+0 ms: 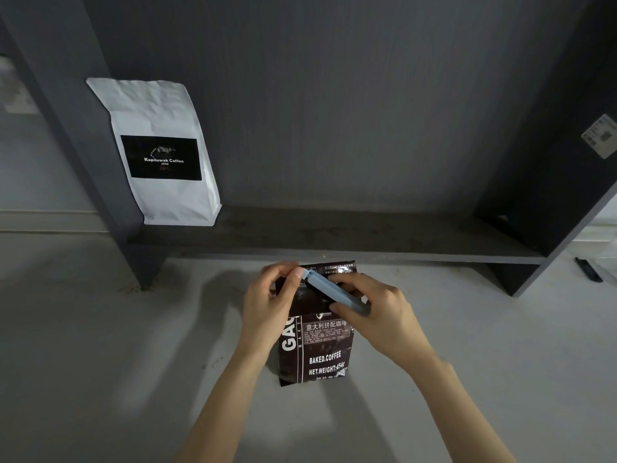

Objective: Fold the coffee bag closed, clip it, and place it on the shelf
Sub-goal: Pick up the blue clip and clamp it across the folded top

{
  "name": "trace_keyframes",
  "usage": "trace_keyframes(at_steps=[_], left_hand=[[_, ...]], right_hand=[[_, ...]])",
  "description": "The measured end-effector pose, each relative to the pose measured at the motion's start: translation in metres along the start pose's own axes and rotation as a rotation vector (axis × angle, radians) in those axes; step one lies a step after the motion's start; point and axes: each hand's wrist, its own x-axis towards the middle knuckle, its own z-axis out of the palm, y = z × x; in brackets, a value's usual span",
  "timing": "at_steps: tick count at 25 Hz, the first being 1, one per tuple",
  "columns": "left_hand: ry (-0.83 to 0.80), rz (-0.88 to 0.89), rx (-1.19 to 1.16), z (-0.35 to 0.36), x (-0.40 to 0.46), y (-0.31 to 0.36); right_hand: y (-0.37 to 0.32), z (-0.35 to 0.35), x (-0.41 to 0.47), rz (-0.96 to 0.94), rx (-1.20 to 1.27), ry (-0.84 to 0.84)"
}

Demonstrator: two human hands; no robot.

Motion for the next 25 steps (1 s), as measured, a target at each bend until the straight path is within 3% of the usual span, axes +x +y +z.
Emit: trace_keyframes(at_steps=[8, 12, 20, 25], left_hand=[[-0.061, -0.046, 0.03, 0.001, 0.004, -0.003], [-0.024, -0.081, -0.037, 0.003, 0.003, 0.0], [-0.005, -0.074, -0.111, -0.002, 0.008, 0.002], [-0.035, -0.083, -0.131, -0.003, 0.004, 0.0]], right_hand=[[0.008, 0.009, -0.007, -0.174, -0.123, 0.169], [0.005, 0.007, -0.008, -0.219, -0.017, 0.151], [0.019, -0.002, -0.018, -0.023, 0.275, -0.026], [0.031, -0.014, -0.027, 0.077, 0.354, 0.023]])
